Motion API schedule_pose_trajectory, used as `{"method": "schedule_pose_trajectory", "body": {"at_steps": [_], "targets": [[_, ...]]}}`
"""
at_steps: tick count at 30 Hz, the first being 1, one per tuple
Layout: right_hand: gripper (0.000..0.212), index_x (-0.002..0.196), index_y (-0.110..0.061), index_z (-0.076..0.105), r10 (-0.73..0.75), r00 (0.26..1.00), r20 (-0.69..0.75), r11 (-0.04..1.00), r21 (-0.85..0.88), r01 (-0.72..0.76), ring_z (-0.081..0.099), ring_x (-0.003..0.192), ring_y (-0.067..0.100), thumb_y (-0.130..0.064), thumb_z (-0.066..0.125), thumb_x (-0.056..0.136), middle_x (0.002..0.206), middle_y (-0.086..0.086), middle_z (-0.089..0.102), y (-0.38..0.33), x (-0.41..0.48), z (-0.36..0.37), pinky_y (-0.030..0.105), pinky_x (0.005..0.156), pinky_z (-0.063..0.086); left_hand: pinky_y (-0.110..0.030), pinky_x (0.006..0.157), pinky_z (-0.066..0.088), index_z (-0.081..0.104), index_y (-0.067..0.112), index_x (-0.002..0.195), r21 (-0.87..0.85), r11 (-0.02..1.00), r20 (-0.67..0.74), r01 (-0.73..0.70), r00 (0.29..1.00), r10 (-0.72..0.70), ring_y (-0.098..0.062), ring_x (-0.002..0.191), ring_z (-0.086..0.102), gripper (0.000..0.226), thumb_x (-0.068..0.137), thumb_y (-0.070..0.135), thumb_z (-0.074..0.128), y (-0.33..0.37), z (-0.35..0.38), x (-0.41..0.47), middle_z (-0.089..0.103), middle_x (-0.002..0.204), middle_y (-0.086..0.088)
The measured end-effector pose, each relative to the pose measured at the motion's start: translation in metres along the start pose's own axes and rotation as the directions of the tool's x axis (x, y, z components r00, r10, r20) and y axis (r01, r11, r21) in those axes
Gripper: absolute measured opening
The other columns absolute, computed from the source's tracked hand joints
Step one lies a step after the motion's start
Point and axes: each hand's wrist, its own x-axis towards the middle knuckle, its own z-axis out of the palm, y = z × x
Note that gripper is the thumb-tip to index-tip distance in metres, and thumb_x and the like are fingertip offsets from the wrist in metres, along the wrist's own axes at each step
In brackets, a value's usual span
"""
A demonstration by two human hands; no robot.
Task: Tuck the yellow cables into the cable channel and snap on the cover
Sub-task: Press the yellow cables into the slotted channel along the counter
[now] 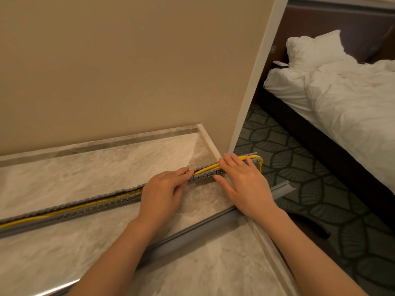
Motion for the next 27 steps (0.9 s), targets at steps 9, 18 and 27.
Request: {"method": "schedule_pose_trajectory", "body": {"at_steps": [9,18,27], "targets": [[0.055,0.137,-0.019,0.043,0.028,0.999,-0.037,0.997,0.066,-0.025,0.029,0.138,0.012,-0.048,0.047,0.09,0.147,0.001,0.039,-0.001,-0.004,0.001,0.025,0.11,0.019,-0.026,0.074,0.049,0.065,0.03,0.116,-0.008,0.999,0.015,0.031,0.999,-0.031,-0.013,0.096,0.065,0.03,0.088,0.018,0.062,-0.001,-0.002,0.0,0.064,0.12,0.01],[0.066,0.147,-0.012,0.022,0.096,0.995,0.013,0.995,0.023,-0.096,0.008,0.144,0.014,-0.052,0.032,0.094,0.154,0.005,0.02,0.007,-0.006,0.005,0.03,0.114,-0.005,-0.027,0.072,0.051,0.065,0.029,0.115,-0.015,1.0,0.003,0.016,1.0,-0.016,-0.014,0.093,0.066,0.031,0.087,0.017,0.063,-0.004,0.001,0.001,0.065,0.118,0.008],[0.061,0.142,-0.012,0.033,0.088,0.995,0.05,0.995,0.036,-0.09,0.021,0.141,0.017,-0.049,0.037,0.094,0.15,0.006,0.032,0.01,0.002,-0.007,0.035,0.116,0.007,-0.024,0.074,0.048,0.064,0.03,0.117,-0.027,0.999,0.025,0.018,1.0,-0.018,-0.012,0.098,0.065,0.031,0.088,0.018,0.062,-0.007,0.0,0.002,0.063,0.12,0.01]]}}
